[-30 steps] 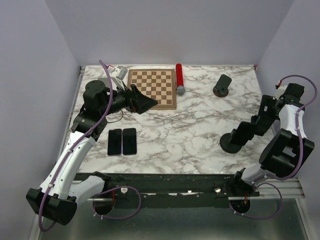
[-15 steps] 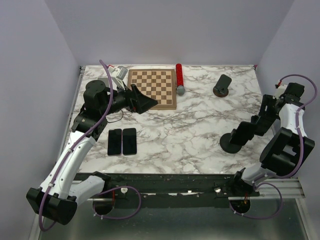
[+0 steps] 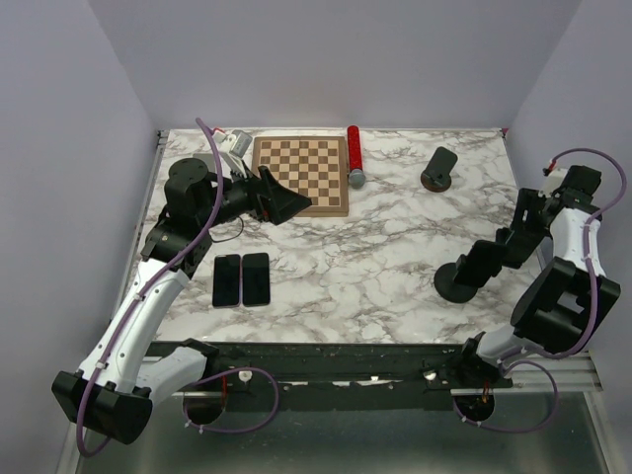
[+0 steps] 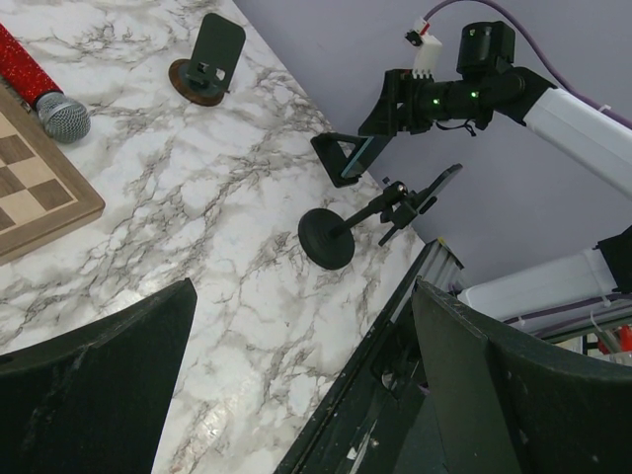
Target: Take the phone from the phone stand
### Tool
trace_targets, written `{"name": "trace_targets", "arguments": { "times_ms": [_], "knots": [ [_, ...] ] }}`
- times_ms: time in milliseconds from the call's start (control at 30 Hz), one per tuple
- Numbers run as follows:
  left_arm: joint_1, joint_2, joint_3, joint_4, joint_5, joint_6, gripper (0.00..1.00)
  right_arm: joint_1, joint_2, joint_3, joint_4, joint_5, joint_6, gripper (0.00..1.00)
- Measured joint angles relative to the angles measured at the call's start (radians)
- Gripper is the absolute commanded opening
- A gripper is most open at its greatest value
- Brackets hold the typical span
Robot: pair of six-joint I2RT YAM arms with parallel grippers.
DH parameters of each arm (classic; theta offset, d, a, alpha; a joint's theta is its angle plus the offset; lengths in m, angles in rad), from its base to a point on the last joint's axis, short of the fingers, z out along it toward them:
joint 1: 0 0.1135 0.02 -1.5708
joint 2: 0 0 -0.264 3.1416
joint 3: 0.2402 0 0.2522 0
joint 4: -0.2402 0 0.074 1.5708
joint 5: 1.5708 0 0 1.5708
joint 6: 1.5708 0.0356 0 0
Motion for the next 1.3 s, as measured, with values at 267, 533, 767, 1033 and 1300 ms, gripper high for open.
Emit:
{"name": "trace_targets", "arguments": {
  "times_ms": [267, 533, 767, 1033, 1300],
  "knots": [
    [-0.001, -0.013, 0.0, 0.002, 0.0, 0.0, 0.98, 0.0, -0.055, -0.013, 0.001, 0.009, 0.015, 0.01],
    [-0.001, -0.016, 0.0, 0.002, 0.0, 0.0, 0.99, 0.0, -0.06, 0.005, -0.018, 0.047, 0.047, 0.01],
    [-0.001, -0.016, 0.0, 0.018, 0.0, -0.007, 0.99, 0.003, -0.087, 0.027, -0.047, 0.087, 0.099, 0.01],
    [-0.001, -0.018, -0.008, 0.032, 0.0, -0.011, 0.99, 0.026, -0.177, 0.087, -0.124, 0.116, 0.176, 0.01],
    [-0.001, -0.019, -0.013, 0.036, -0.001, -0.01, 0.99, 0.12, -0.188, 0.264, -0.21, 0.114, 0.246, 0.01]
  ]
}}
